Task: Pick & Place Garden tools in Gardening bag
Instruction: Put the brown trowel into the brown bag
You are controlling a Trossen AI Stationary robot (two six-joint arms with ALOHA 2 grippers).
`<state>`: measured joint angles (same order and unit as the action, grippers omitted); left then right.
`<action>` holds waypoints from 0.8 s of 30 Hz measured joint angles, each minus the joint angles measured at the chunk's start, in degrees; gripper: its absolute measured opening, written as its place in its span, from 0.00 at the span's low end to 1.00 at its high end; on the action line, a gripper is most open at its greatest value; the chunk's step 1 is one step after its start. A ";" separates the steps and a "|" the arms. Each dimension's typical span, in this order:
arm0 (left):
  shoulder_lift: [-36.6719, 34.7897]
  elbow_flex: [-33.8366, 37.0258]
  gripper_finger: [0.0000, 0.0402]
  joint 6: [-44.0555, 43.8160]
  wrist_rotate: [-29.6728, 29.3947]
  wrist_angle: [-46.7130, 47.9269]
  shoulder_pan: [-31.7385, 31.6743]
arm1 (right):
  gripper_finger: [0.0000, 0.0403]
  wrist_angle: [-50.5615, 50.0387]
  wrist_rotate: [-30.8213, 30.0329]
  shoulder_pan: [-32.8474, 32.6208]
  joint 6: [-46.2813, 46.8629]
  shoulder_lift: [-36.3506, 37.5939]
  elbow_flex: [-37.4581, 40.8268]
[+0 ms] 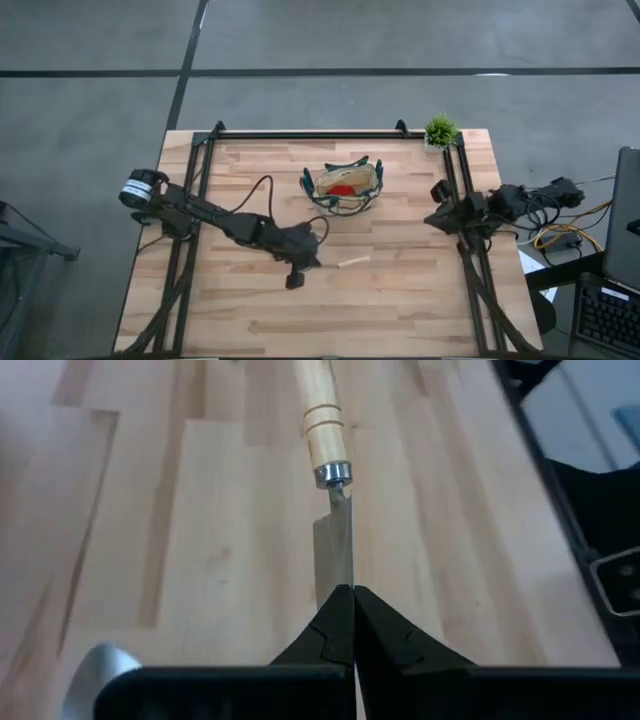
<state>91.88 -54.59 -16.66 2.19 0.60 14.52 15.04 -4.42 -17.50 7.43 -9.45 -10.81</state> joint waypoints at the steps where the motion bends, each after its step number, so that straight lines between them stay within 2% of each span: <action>1: 0.01 -0.47 0.00 -0.80 -0.58 1.30 0.00 | 0.02 1.48 -0.03 0.00 0.54 -0.71 0.00; 6: 0.02 -3.00 0.00 -4.60 -1.96 6.18 -0.04 | 0.02 5.94 -0.09 0.00 5.58 -7.42 0.02; 12: 0.04 -3.78 0.00 -4.73 -2.11 7.28 -0.07 | 0.02 12.51 -0.14 0.01 8.90 -21.39 -0.32; 16: 0.07 -3.74 0.00 -4.93 -2.83 8.29 -0.11 | 0.02 13.93 -0.11 0.02 8.99 -29.17 -3.44; 19: 0.13 -3.66 0.00 -6.87 -3.05 10.43 -0.11 | 0.02 12.04 -0.01 0.00 9.82 -35.02 -6.69; 24: 0.13 -3.65 0.00 -10.28 -3.08 11.55 -0.15 | 0.02 2.82 -0.10 0.07 11.90 -45.68 -15.17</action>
<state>92.01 -58.24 -26.94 -0.89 12.16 14.37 17.86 -4.52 -17.43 19.33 -55.12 -25.98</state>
